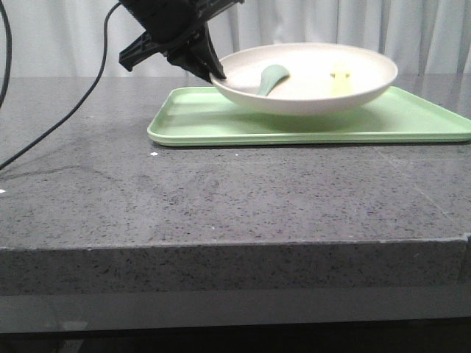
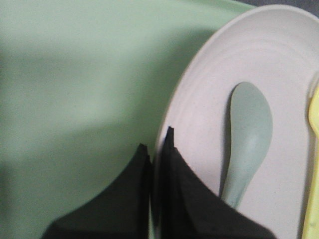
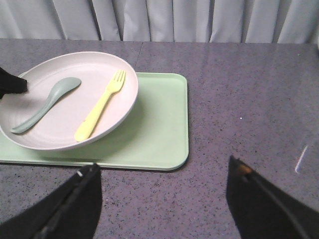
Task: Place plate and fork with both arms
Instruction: 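Lift the plate with the left gripper and lower it onto the green tray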
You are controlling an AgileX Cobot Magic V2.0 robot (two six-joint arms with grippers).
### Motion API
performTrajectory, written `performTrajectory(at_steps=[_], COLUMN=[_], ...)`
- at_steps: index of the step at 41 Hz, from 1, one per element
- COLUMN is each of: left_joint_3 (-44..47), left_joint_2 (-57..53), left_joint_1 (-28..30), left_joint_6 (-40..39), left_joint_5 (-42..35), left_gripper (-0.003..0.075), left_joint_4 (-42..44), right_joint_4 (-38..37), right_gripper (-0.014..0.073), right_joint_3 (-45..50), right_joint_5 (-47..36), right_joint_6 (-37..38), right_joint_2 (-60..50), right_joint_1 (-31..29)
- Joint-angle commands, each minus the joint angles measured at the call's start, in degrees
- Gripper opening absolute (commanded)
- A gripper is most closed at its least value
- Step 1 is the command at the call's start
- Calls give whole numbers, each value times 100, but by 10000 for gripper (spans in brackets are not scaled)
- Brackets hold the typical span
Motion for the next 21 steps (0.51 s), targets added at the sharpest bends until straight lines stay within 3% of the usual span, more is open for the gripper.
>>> performTrajectory(at_steps=[1,13,21], left_joint_3=[-237,-237,-237], left_joint_2=[-343,-59,22], left_joint_1=[-44,-109,-149], left_joint_6=[-169,-310,-310], left_joint_5=[-513,-486,-561], left_gripper=[-18,6,144], left_joint_4=[-193,-200,-200], right_joint_4=[-34,-34,-34], right_gripper=[547,547,547], right_joint_3=[-171,-171,-171], right_joint_5=[-455,-455,-455], right_joint_6=[-55,-55,-55], right_joint_2=[51,51,51], right_joint_1=[-20,-20,-20])
